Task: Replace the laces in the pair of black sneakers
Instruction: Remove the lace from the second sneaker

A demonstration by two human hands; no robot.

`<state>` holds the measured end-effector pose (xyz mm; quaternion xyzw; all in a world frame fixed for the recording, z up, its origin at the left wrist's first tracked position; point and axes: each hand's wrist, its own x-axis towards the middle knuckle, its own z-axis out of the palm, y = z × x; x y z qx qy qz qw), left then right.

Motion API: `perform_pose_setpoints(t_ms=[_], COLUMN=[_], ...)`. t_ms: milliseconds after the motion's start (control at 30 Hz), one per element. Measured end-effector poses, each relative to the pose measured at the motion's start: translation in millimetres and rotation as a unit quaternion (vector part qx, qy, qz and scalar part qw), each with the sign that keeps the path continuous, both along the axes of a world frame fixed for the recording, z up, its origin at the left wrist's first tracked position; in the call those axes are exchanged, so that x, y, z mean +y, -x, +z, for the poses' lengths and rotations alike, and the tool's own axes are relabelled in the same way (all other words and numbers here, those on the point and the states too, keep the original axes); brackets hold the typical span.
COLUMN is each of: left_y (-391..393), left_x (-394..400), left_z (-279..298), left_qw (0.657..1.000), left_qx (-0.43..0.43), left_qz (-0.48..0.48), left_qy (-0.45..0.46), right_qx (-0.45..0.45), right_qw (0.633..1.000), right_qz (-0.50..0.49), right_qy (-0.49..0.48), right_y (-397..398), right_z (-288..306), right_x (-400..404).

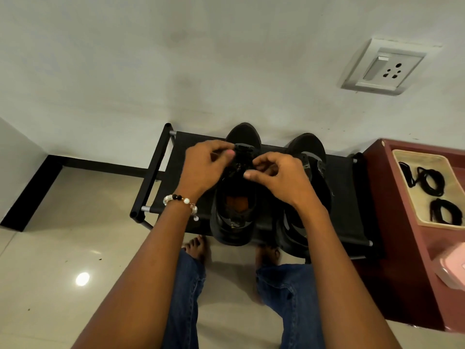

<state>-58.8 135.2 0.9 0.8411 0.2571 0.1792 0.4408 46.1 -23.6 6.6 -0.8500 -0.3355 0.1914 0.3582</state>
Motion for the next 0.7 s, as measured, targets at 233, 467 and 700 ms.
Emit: perform_pose_setpoints(t_ms=[233, 467, 700], left_y=[-10, -16, -11], left_x=[-13, -29, -33], left_z=[-21, -23, -20], left_qw=[0.97, 0.948, 0.959], left_qx=[0.096, 0.054, 0.021], left_qz=[-0.081, -0.023, 0.005], left_qy=[-0.21, -0.311, -0.281], right_qx=[-0.172, -0.178, -0.132], right_qw=[0.979, 0.963, 0.975], right_qz=[-0.045, -0.084, -0.102], right_qy=[0.1, 0.186, 0.145], right_y=[18, 43, 46], right_z=[-15, -16, -30], right_x=[8, 10, 16])
